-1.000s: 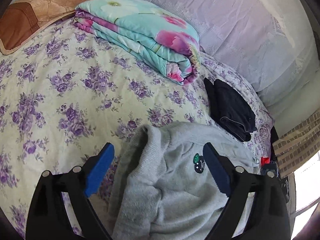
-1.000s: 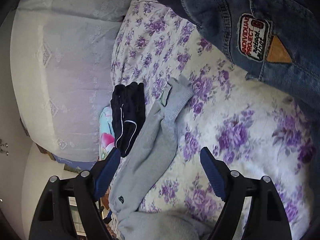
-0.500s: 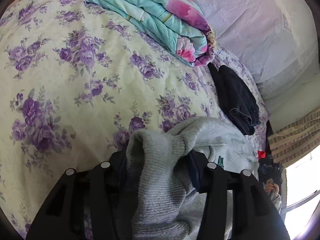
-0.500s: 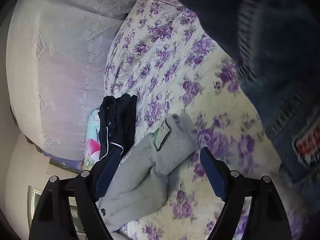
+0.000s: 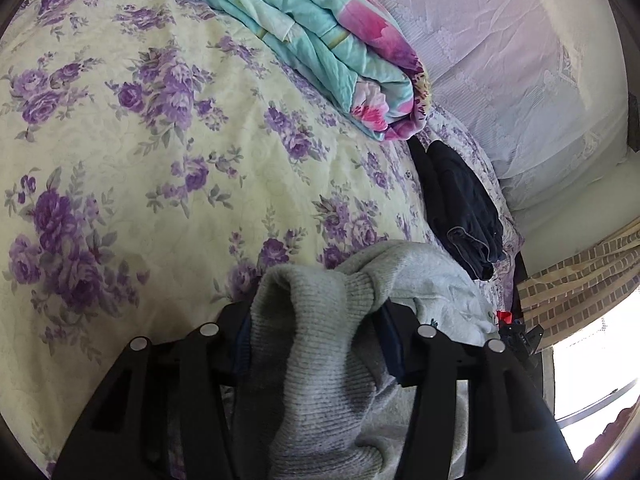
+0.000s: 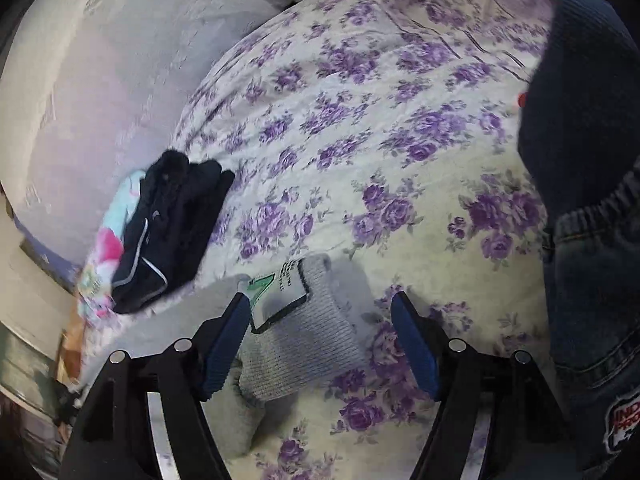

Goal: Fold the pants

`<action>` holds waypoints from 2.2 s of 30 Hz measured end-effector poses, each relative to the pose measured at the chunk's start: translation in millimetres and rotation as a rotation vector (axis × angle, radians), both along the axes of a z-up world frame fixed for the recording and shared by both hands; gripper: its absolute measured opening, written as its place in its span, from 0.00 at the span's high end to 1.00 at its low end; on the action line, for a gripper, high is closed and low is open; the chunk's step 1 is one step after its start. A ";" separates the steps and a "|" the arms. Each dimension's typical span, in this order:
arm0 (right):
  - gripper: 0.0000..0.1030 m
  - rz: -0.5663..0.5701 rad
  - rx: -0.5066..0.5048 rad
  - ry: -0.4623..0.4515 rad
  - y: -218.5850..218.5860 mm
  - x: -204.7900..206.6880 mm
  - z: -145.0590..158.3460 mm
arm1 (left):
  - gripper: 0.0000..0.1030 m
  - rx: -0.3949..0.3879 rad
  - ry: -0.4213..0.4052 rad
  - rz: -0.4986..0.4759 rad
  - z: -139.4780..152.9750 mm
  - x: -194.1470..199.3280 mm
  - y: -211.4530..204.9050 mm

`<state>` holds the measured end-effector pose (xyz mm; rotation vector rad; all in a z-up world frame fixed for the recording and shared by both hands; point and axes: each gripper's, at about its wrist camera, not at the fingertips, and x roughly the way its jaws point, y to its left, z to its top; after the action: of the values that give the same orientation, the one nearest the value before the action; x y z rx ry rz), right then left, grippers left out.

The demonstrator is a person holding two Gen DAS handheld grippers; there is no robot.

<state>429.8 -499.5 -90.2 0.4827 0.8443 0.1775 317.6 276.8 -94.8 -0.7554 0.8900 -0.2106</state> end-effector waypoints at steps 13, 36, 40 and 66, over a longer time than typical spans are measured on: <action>0.76 0.232 0.246 0.089 -0.9 39.2 -17.6 | 0.51 -0.004 -0.013 -0.015 1.2 5.3 -0.9; 0.84 0.116 0.193 -0.265 -51.8 -229.9 57.7 | 0.64 0.038 -0.289 -0.131 67.8 -153.8 -27.3; 0.76 0.028 0.270 -0.203 -67.7 -279.2 32.8 | 0.38 -0.005 -0.209 -0.061 43.5 -194.1 -23.2; 0.38 -0.018 0.683 0.062 2.4 -311.1 15.1 | 0.82 -0.213 -0.050 0.082 80.3 -165.5 -60.1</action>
<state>118.6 -497.1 -75.1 1.1389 0.8286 0.4416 152.1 216.7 -14.6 -0.9790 0.7950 -0.2535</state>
